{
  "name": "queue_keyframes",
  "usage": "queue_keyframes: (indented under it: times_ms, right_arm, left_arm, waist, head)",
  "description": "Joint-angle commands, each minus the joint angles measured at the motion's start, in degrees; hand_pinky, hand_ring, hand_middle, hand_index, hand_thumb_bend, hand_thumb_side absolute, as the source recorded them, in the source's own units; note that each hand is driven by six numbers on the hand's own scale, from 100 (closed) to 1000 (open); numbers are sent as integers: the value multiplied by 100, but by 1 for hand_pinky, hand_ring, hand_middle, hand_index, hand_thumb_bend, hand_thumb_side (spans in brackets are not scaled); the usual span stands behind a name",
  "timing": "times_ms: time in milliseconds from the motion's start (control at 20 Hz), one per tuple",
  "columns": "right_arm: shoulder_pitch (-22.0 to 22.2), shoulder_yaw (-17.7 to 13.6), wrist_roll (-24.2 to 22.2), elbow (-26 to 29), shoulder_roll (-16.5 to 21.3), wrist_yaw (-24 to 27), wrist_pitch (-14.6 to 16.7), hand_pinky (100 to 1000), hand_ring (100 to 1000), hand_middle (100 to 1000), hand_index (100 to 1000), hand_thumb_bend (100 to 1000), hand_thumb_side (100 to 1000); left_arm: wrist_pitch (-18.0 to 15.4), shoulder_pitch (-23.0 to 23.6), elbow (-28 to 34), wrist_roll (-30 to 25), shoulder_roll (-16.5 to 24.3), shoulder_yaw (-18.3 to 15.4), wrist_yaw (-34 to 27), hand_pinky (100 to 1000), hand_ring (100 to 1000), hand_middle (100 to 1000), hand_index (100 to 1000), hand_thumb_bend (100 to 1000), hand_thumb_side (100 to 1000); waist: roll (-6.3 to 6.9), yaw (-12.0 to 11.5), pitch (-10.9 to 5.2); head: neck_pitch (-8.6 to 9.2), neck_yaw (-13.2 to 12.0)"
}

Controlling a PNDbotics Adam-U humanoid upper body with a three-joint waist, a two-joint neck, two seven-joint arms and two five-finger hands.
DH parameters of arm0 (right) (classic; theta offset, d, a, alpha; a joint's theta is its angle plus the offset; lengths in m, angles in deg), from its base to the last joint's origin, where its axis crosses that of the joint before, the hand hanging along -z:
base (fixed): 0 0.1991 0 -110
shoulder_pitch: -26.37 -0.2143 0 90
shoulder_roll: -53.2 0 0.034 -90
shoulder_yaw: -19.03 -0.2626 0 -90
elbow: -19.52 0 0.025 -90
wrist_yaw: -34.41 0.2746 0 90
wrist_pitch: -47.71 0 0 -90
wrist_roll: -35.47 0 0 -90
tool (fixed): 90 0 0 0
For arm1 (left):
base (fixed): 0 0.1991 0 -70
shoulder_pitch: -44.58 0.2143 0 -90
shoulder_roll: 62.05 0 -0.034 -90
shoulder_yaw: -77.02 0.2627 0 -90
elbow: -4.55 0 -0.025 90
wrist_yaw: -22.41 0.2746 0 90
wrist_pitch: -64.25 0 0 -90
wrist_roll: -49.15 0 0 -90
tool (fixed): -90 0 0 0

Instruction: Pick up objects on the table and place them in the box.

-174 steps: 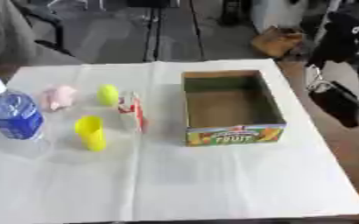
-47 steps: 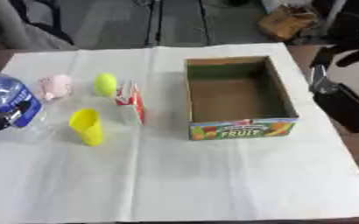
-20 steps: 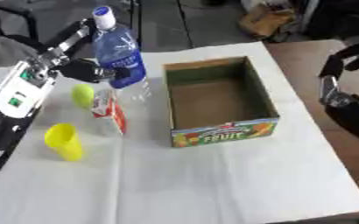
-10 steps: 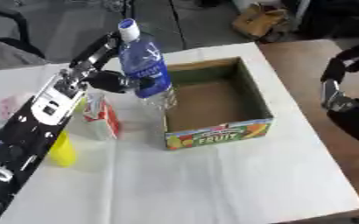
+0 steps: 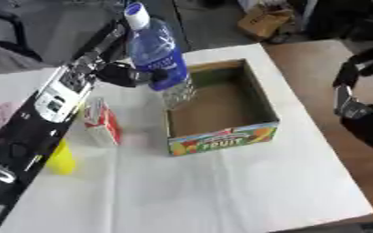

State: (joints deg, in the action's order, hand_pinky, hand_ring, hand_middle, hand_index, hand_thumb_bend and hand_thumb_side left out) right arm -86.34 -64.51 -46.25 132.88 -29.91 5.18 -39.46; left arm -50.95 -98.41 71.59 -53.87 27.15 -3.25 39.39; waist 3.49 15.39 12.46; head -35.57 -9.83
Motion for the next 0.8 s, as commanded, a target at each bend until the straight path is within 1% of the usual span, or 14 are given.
queue_keyframes:
  times_ms: [50,400,450,500,550,600,650,700,750,800]
  right_arm:
    - [-91,-11,-15,124,35,33,41,558,646,746,910,100,252]
    - [-109,4,-25,124,7,52,76,557,645,744,911,100,270]
    - [-111,5,-26,124,4,54,78,557,645,744,912,100,274]
    - [-113,5,-27,124,1,55,81,557,645,744,912,100,274]
    - [-113,5,-28,124,-2,55,82,556,645,744,912,100,278]
    - [-112,4,-29,124,-3,55,82,556,645,744,912,100,278]
    - [-110,3,-29,124,-2,54,82,556,645,744,913,100,280]
    - [-107,-1,-27,124,-1,53,80,556,645,745,913,100,280]
    - [-104,-4,-25,124,0,52,78,556,645,744,913,100,283]
    - [-100,-7,-21,124,-1,52,78,556,645,744,913,100,283]
  left_arm:
    - [-106,-54,-79,-147,55,-15,119,511,506,585,824,615,395]
    - [-350,21,-287,-98,-106,-11,261,507,503,580,820,612,403]
    - [-369,28,-304,-79,-113,-10,286,509,507,584,822,623,424]
    - [-385,34,-318,-55,-120,-11,320,509,507,584,822,623,424]
    - [-395,35,-325,-28,-118,-13,369,550,559,640,833,715,527]
    - [-398,35,-310,10,-107,-19,459,550,559,640,833,715,527]
    - [-392,36,-291,41,-95,-19,567,652,681,757,882,820,709]
    - [-376,32,-254,55,-72,-23,721,696,721,781,893,844,756]
    - [-357,29,-206,86,-59,-41,873,795,813,848,924,913,878]
    - [-333,19,-139,149,-41,-77,1034,795,813,848,924,913,878]
  waist:
    - [-30,37,-62]
    - [-2,118,-19]
    - [3,131,-14]
    - [8,144,-11]
    - [13,154,-8]
    - [18,159,-5]
    - [22,162,-5]
    - [25,162,-5]
    - [27,160,-6]
    - [28,157,-7]
  head:
    - [54,-5]
    - [73,-9]
    - [77,-9]
    - [81,-11]
    - [84,-9]
    - [85,-8]
    - [84,-5]
    - [81,-1]
    - [80,3]
    - [81,9]
